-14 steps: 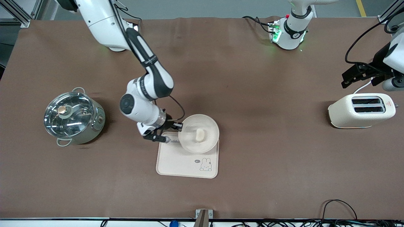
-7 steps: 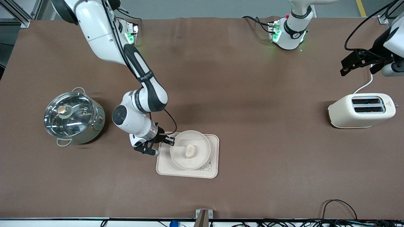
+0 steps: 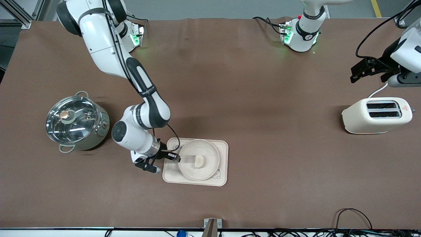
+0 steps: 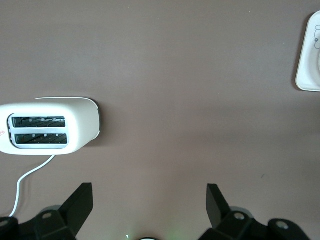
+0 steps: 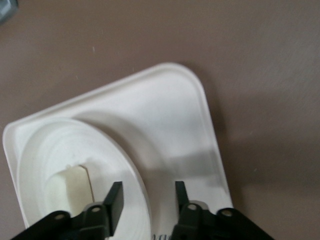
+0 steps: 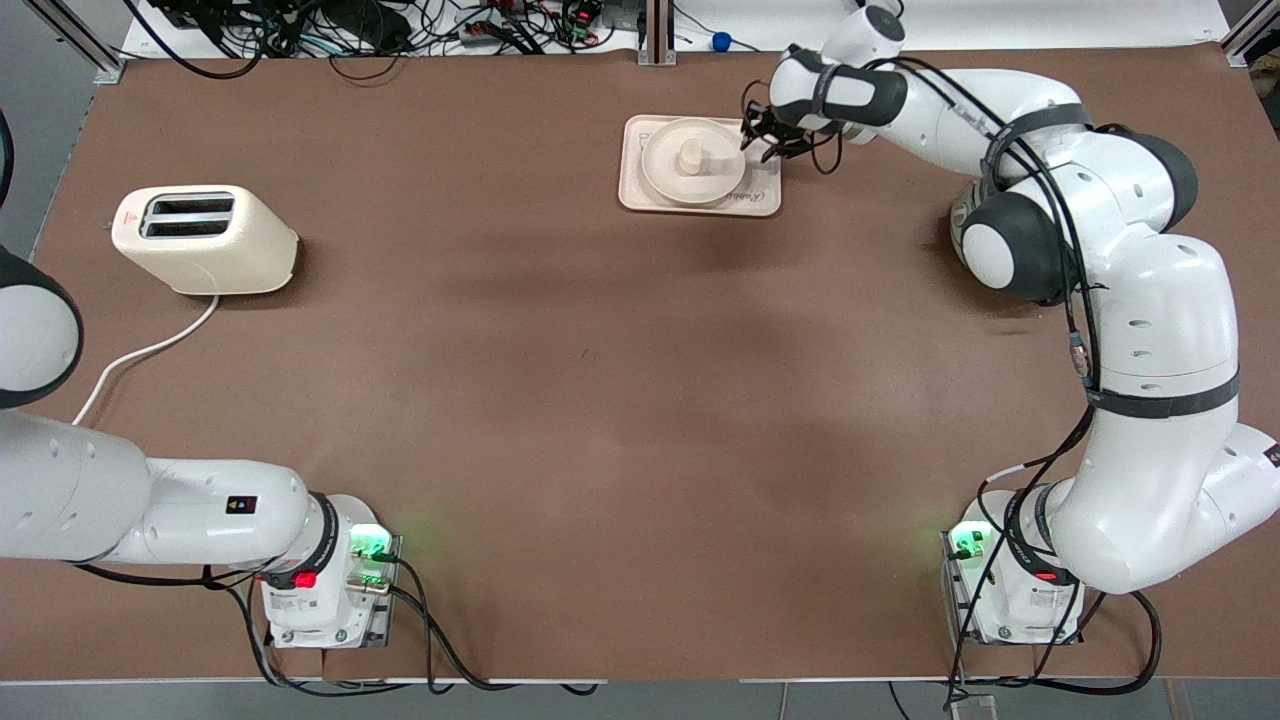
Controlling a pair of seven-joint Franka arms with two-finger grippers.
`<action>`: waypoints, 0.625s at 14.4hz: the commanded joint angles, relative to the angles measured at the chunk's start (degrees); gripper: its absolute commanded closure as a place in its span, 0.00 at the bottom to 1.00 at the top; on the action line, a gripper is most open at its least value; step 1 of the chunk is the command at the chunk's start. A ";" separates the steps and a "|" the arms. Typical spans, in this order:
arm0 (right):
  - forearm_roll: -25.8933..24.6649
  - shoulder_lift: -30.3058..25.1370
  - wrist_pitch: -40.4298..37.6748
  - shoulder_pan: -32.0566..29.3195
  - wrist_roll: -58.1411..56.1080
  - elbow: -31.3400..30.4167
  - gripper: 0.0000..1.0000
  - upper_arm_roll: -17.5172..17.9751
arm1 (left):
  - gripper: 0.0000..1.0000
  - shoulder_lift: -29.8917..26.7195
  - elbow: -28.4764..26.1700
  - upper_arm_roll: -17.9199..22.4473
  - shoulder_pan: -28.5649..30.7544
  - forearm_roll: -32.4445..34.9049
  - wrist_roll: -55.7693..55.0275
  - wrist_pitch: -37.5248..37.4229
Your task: Place bun in plate and plate on tray
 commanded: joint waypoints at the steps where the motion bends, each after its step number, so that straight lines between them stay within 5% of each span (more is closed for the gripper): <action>1: -5.84 -2.04 -1.39 -1.21 -0.34 0.22 0.00 -0.50 | 0.00 1.17 2.40 0.28 -0.38 -0.25 0.87 -0.24; 9: -17.17 -22.06 -20.01 -4.55 -12.65 -6.54 0.00 -8.68 | 0.00 0.82 1.70 -1.48 -0.37 0.63 0.87 -0.32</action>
